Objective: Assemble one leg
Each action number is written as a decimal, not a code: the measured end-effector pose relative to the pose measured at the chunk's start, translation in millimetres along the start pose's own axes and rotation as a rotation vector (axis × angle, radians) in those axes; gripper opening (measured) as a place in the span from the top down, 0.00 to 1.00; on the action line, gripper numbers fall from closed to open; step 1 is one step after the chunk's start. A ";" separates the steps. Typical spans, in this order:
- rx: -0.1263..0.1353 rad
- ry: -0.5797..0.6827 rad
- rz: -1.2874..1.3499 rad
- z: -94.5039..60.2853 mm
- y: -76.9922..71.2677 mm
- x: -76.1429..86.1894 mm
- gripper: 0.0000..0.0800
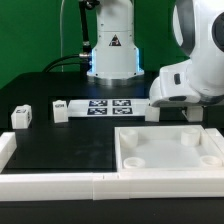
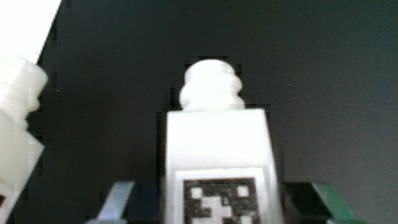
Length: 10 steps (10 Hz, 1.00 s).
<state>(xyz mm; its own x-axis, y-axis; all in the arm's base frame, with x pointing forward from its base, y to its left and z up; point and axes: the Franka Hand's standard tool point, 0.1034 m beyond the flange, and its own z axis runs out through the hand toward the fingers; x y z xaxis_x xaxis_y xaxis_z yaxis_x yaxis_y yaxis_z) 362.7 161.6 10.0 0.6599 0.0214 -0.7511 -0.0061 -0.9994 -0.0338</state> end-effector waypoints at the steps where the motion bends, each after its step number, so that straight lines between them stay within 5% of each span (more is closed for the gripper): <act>1: 0.000 0.000 0.000 0.0 0.1 0.0 0.64; 4: 0.001 0.000 0.001 -0.6 0.8 -0.1 0.64; 8: 0.008 -0.056 -0.010 -55.0 4.7 -34.3 0.64; 10: 0.018 -0.026 -0.020 -65.4 4.9 -28.9 0.64</act>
Offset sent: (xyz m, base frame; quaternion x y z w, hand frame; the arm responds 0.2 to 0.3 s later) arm 0.0000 0.0000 0.0000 0.0000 0.0000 0.0000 1.0000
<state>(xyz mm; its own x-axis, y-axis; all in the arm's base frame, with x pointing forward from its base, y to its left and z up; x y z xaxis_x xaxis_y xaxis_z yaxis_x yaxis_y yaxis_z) 392.8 154.3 74.6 0.6404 0.0426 -0.7669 -0.0065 -0.9981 -0.0609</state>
